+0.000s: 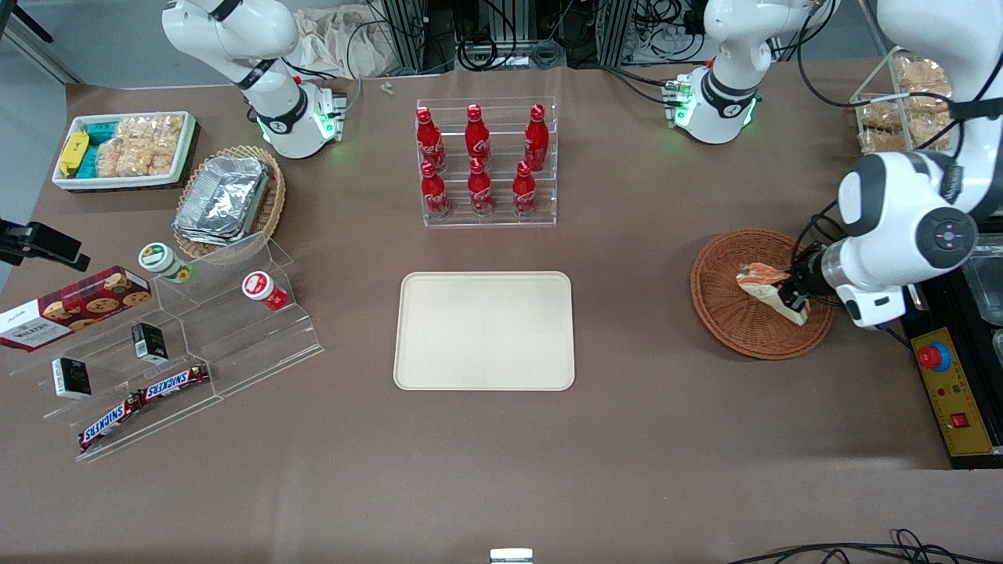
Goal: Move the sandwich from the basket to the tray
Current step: 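Lower the left gripper and close it on the wrapped sandwich, then lift the sandwich and carry it with the left gripper to the cream tray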
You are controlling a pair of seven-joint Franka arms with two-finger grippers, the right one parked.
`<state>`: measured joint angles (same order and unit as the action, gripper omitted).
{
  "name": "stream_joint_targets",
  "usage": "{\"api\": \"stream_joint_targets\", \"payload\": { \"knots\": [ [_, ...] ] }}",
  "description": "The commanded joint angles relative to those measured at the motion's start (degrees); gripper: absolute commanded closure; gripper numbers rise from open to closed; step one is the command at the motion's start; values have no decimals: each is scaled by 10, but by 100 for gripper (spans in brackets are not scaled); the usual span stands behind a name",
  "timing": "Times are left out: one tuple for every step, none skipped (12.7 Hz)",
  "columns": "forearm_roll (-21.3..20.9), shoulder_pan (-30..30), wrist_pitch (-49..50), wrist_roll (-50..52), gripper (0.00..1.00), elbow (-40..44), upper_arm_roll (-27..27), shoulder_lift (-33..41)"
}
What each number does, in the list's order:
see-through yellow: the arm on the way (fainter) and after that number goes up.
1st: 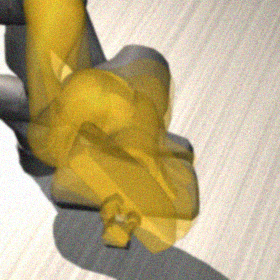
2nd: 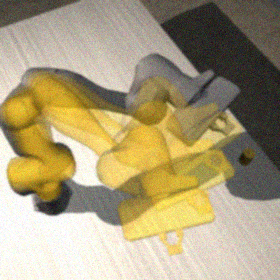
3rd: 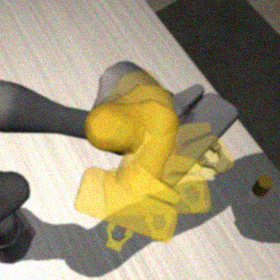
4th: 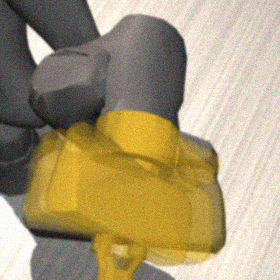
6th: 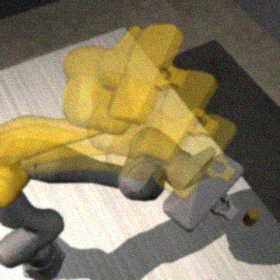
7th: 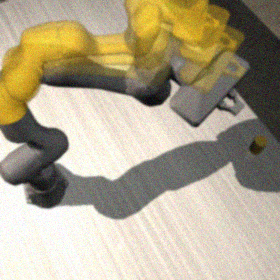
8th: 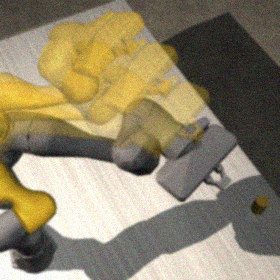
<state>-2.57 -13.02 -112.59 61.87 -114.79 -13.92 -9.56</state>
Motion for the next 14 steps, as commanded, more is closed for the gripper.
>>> {"api": "stream_joint_targets", "payload": {
  "knots": [
    [6,2,112,-31,100,106,-29,-6],
    [6,5,153,-34,100,146,-61,-6],
    [6,10,181,-35,100,189,-99,-17],
    [6,19,196,-32,100,232,-136,-34],
    [3,33,203,-32,100,271,-170,-61],
    [-1,59,200,-32,100,299,-195,-83],
    [-2,97,195,-32,100,315,-201,-108],
    [-8,145,193,-28,100,337,-200,-136],
    [-31,183,183,-25,100,350,-200,-168],
    [-61,216,154,-26,100,351,-200,-198],
    [-92,237,118,-26,100,351,-199,-233],
    [-119,251,95,-25,100,351,-199,-264],
    [-136,258,88,-25,100,351,-199,-290],
    [-150,270,86,-25,100,351,-198,-312]
  ]
}}
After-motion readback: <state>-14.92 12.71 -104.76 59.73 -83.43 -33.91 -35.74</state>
